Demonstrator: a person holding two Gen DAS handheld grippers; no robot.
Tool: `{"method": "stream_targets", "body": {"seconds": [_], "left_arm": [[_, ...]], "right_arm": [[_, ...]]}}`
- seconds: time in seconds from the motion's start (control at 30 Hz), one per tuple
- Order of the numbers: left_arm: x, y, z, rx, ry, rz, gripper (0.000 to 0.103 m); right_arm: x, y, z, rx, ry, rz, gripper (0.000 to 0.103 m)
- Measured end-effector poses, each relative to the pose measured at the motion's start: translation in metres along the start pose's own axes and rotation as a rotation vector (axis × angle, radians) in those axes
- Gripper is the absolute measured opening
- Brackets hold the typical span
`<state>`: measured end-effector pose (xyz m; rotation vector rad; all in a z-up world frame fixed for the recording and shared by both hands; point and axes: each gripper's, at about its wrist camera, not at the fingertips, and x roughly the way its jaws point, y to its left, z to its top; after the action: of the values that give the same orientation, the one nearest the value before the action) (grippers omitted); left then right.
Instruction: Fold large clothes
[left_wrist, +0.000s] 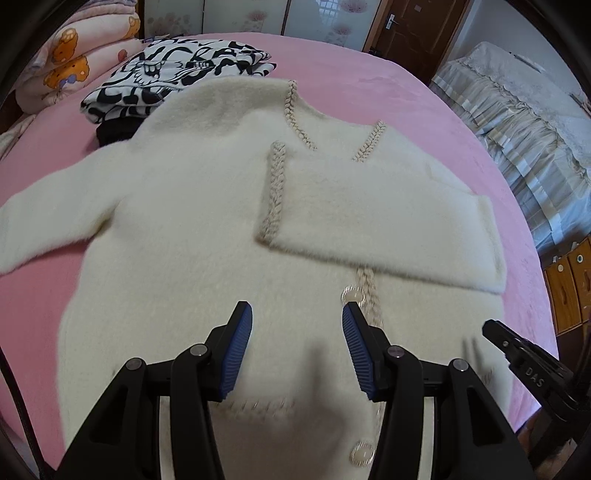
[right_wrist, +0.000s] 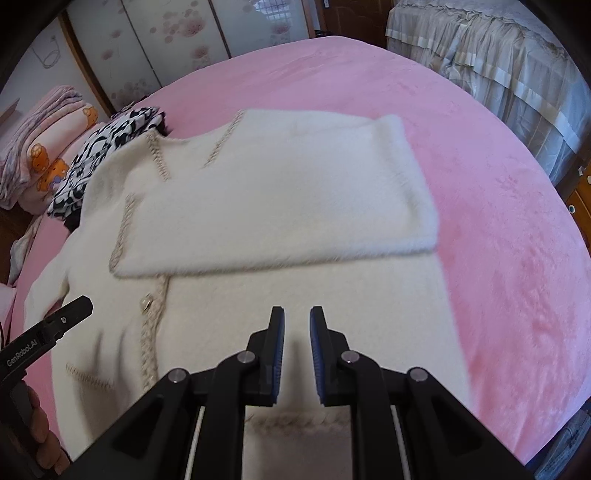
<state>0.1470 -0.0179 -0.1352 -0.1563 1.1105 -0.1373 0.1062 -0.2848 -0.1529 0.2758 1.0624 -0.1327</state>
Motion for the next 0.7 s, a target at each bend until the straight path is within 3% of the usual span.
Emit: {"method": "stream_targets", "body": {"seconds": [0.33, 0.7], "left_arm": [[-0.049, 0.049, -0.032, -0.009, -0.021, 0.041, 0.05], [-0.091, 0.118, -0.027, -0.106, -0.122, 0.039, 0.058]], "right_arm": [[-0.021, 0.057, -0.029, -0.092, 0.021, 0.046, 0.014], [-0.026, 0.162, -0.05, -0.276, 0.045, 0.091, 0.014]]}}
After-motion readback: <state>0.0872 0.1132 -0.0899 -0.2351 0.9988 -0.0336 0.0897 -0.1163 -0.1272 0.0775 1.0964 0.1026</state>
